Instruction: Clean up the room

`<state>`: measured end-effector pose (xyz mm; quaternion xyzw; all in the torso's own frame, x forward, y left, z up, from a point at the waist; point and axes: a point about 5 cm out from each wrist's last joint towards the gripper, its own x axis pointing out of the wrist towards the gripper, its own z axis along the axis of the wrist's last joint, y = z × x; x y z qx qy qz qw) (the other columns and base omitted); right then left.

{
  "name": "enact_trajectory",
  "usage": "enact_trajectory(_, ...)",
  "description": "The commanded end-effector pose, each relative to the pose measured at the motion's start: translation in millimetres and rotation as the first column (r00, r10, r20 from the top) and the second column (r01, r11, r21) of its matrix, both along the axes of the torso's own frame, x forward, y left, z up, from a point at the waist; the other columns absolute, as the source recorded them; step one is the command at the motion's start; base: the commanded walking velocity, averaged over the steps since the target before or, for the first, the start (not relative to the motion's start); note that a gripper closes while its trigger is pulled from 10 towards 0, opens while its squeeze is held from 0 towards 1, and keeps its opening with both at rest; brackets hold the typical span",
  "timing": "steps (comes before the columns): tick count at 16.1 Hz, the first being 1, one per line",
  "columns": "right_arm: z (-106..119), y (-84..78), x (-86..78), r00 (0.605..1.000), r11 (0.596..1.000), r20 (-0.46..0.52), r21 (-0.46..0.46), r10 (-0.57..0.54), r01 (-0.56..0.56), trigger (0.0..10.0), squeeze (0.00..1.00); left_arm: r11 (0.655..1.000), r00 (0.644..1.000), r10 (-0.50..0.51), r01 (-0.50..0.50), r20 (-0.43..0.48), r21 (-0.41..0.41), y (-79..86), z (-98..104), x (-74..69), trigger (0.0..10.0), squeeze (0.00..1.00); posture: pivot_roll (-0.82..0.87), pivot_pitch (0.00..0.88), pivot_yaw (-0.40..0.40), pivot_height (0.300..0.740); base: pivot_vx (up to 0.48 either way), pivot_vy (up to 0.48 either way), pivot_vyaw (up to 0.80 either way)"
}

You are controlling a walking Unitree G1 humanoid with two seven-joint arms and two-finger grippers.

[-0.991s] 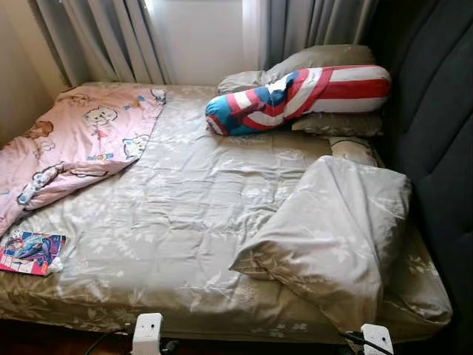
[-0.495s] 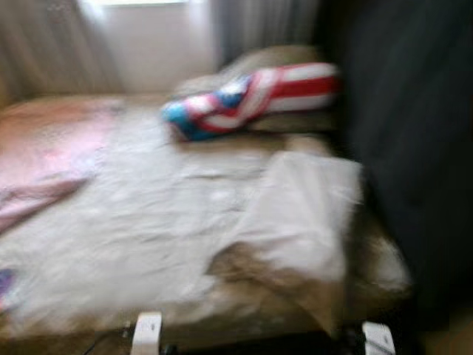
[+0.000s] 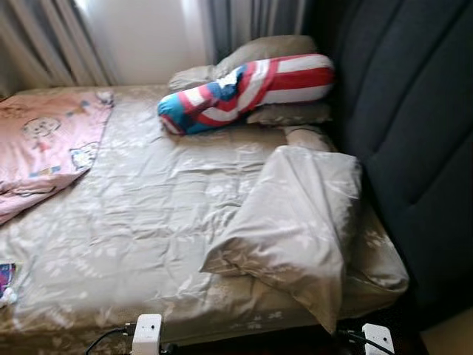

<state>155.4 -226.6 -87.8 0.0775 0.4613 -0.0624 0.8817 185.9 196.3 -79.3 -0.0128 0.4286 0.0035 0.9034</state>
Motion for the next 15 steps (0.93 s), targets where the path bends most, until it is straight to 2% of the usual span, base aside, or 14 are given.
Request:
enact_trajectory(1,-0.9,-1.1,-2.8,1.0,1.0,-0.007,0.002,-0.007,0.007,10.0,0.0,1.0,0.999,-0.023,0.024,-0.023,0.018,0.6,-2.3,-4.3,10.0,0.0,-0.08,0.016,-0.017,0.74,0.0,0.0,0.0)
enact_trajectory(4,-0.7,-0.6,-1.8,1.0,1.0,-0.008,0.002,-0.004,0.004,10.0,0.0,0.999,1.0,-0.024,0.025,-0.019,0.021,0.4,-1.8,-3.3,10.0,0.0,-0.08,0.01,-0.017,0.74,0.0,-0.295,0.0)
enact_trajectory(12,-2.5,6.8,-2.2,1.0,1.0,-0.014,0.005,0.013,-0.013,10.0,0.0,0.999,0.999,-0.042,0.042,-0.002,0.025,-1.3,0.1,0.6,10.0,0.0,-0.08,0.0,-0.017,0.74,0.0,0.0,0.0)
enact_trajectory(14,-2.4,6.3,-2.2,1.0,1.0,-0.013,0.005,0.014,-0.014,10.0,0.0,0.998,0.999,-0.053,0.053,-0.007,0.031,-1.8,0.2,1.1,10.0,0.0,-0.08,0.0,-0.015,0.74,0.0,-0.461,0.0)
enact_trajectory(15,-2.6,5.5,-3.2,1.0,1.0,-0.012,0.005,0.012,-0.012,10.0,0.0,0.999,0.999,-0.045,0.045,-0.003,0.026,-2.0,0.5,1.8,10.0,0.0,-0.08,0.0,-0.015,0.74,0.0,0.0,0.0)
